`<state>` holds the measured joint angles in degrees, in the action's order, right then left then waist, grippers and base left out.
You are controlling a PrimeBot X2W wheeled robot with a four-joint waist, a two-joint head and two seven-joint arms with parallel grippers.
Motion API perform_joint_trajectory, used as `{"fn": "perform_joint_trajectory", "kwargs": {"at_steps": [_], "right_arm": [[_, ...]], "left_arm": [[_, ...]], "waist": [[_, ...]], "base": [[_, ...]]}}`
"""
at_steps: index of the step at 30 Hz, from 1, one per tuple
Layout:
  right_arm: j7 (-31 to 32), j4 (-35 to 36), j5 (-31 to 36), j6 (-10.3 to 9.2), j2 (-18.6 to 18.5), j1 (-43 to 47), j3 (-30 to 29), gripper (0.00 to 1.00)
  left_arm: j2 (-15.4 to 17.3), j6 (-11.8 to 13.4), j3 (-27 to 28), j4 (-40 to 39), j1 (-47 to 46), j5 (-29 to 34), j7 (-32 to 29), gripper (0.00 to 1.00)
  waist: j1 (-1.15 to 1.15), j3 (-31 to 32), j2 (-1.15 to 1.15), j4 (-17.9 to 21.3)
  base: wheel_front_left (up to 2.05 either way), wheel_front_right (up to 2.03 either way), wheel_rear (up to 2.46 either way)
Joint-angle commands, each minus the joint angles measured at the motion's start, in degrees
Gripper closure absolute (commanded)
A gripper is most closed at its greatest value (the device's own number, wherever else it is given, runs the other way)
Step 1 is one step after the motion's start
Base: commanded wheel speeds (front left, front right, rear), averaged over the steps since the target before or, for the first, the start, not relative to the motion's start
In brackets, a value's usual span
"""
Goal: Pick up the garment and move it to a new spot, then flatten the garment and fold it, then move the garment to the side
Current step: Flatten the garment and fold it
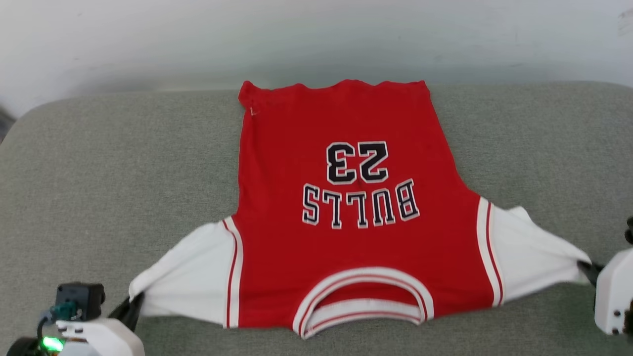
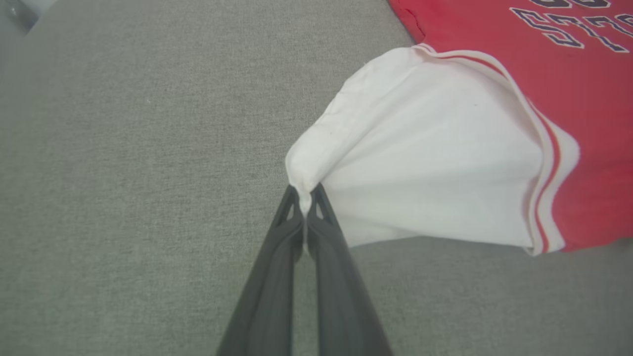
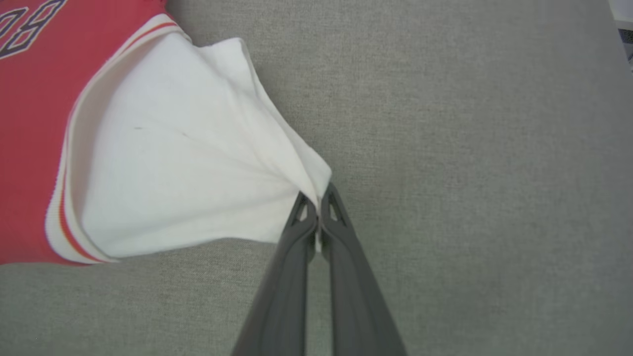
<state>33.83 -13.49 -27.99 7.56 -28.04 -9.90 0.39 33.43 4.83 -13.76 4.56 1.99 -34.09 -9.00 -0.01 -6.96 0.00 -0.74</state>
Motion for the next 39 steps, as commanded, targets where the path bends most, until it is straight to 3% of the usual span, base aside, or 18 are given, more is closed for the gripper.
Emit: {"fn": "perform_joint_trajectory", "kwargs": {"at_steps": [1, 8, 16, 17, 18, 24, 30, 39], "right_arm": [[0.92, 0.65, -0.01, -0.14, -0.86, 1.77, -1.04, 1.0], [10.44, 8.0, 0.46, -0.13, -0.64, 10.81, -6.04, 1.0], [14.47, 14.69, 1.65, -0.12, 2.03, 12.0, -8.11, 1.0], [14.4, 15.47, 2.04, -0.12, 1.86, 11.31, -8.29, 0.42], [14.6, 16.38, 1.86, -0.11, 1.79, 10.61, -8.03, 0.0], [16.81, 22.75, -0.78, -0.09, 0.52, 4.86, -7.25, 0.0], [22.92, 26.36, -1.65, -0.08, -1.22, -6.28, -6.05, 0.0], [38.96, 19.62, 1.75, -0.08, -0.76, -30.67, -6.06, 0.0]], "left_arm": [[0.6, 0.91, 0.64, -0.47, 1.36, -0.12, -0.4, 1.0], [-0.1, 2.41, -0.7, -5.46, 8.22, -2.12, -3.49, 1.0], [-0.26, 2.13, -2.31, -7.72, 7.57, -1.5, -4.53, 1.0], [-0.32, 2.28, -2.49, -8.14, 7.12, -1.39, -4.8, 1.0], [-0.45, 2.27, -2.69, -8.87, 6.7, -1.38, -4.91, 1.0], [-1.12, 1.66, -4.65, -14.97, 4.69, -1.44, -7.07, 1.0], [-2.17, 0.85, -7.51, -21.7, 2.84, -1.22, -9.79, 1.0], [-3.0, 0.12, -12.0, -28.94, -1.25, 2.4, -11.94, 1.0]], "waist": [[0.01, 0.09, 0.0, 0.13], [0.01, -0.33, 0.0, 0.4], [0.01, -2.14, 0.0, 0.26], [0.01, -2.48, 0.0, 0.11], [0.01, -2.95, 0.0, -0.07], [0.01, -7.54, 0.0, -2.38], [0.01, -13.32, 0.0, -7.06], [0.01, -23.71, 0.0, -14.86]], "base": [[0.0, 0.0, 0.0], [0.0, 0.0, 0.0], [0.0, 0.0, 0.0], [0.0, 0.0, 0.0], [0.0, 0.0, 0.0], [0.0, 0.0, 0.0], [0.0, 0.0, 0.0], [0.0, 0.0, 0.0]]}}
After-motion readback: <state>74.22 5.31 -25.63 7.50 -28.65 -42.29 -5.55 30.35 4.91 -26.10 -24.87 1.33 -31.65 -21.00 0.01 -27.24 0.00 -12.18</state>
